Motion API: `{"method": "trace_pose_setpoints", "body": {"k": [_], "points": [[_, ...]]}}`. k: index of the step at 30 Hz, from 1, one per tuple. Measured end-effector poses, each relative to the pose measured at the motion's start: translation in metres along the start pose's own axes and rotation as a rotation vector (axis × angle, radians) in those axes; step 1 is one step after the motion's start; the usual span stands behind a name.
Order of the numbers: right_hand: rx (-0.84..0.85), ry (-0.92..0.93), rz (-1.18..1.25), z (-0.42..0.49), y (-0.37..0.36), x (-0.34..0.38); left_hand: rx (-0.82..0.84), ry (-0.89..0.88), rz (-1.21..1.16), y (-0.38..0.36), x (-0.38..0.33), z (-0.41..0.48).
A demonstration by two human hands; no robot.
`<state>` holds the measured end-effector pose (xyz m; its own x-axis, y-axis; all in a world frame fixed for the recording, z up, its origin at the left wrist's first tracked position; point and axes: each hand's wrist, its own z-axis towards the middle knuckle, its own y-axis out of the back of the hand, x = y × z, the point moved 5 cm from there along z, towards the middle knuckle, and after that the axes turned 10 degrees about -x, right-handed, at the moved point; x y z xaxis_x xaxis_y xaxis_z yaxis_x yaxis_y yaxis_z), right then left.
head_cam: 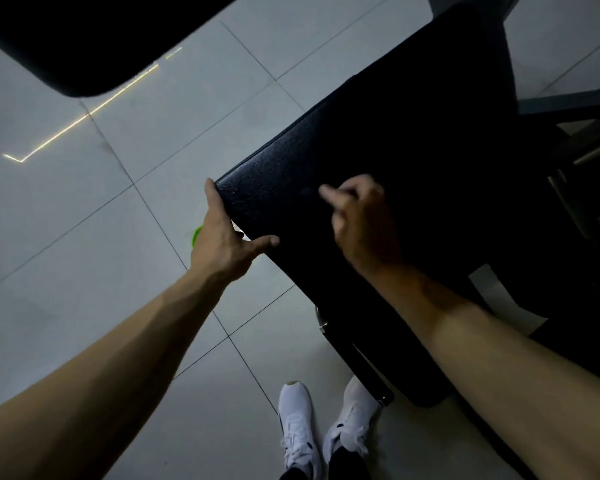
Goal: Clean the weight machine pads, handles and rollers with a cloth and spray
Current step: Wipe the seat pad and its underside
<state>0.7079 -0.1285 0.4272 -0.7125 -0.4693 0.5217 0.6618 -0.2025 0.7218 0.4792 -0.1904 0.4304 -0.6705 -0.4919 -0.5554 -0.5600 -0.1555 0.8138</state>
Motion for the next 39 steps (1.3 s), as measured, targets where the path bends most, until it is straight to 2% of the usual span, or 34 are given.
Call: {"method": "trace_pose_setpoints", "body": {"k": [2,3,4,5,8,10,11,12,14,15,16,17,20,22,26,30,36,39], "points": [[-0.097,-0.294,-0.071,0.03,-0.001,-0.019,-0.01,-0.001,0.009,-0.001,0.003,0.0],[-0.149,-0.433,-0.028,0.035,-0.005,-0.02,-0.019,-0.002,0.011,-0.001,0.003,-0.001],[-0.158,-0.468,0.021,0.037,-0.01,-0.01,-0.023,0.001,0.009,-0.002,0.002,-0.001],[-0.138,-0.397,0.029,0.034,-0.017,0.008,-0.023,0.008,0.007,-0.002,0.002,-0.002],[0.016,0.024,0.096,0.006,-0.028,0.064,-0.026,0.03,-0.009,-0.002,0.002,-0.005],[0.121,0.179,0.125,0.014,-0.024,0.063,-0.026,0.036,-0.015,-0.003,0.003,-0.006],[0.094,0.178,0.12,0.029,-0.023,0.054,-0.026,0.04,-0.025,-0.003,0.004,-0.006],[0.002,0.079,0.121,0.051,-0.02,0.038,-0.022,0.042,-0.032,-0.003,0.004,-0.006],[-0.153,-0.331,0.138,0.089,-0.017,-0.002,-0.012,0.051,-0.046,-0.004,0.002,-0.007],[-0.179,-0.489,0.115,0.098,-0.017,-0.008,-0.01,0.056,-0.05,-0.004,0.001,-0.008],[-0.175,-0.504,0.071,0.099,-0.025,0.0,-0.014,0.06,-0.052,-0.004,-0.001,-0.008],[-0.145,-0.436,0.072,0.094,-0.034,0.018,-0.021,0.069,-0.049,-0.004,-0.002,-0.009],[0.06,-0.031,0.112,0.058,-0.056,0.087,-0.036,0.076,-0.042,-0.003,-0.003,-0.011],[0.171,0.131,0.106,0.045,-0.058,0.105,-0.027,0.055,-0.073,-0.003,-0.004,-0.014],[0.157,0.264,-0.047,0.042,-0.051,0.099,-0.046,0.106,-0.166,-0.005,-0.001,-0.017],[0.111,0.299,-0.118,0.018,-0.041,0.096,-0.119,0.107,-0.36,-0.015,0.0,-0.033],[0.271,0.566,-0.152,0.016,-0.017,0.069,-0.036,0.155,-0.531,-0.025,0.009,-0.037],[0.188,0.438,-0.131,0.064,-0.037,0.095,-0.034,0.119,-0.558,-0.02,0.008,-0.039]]}}
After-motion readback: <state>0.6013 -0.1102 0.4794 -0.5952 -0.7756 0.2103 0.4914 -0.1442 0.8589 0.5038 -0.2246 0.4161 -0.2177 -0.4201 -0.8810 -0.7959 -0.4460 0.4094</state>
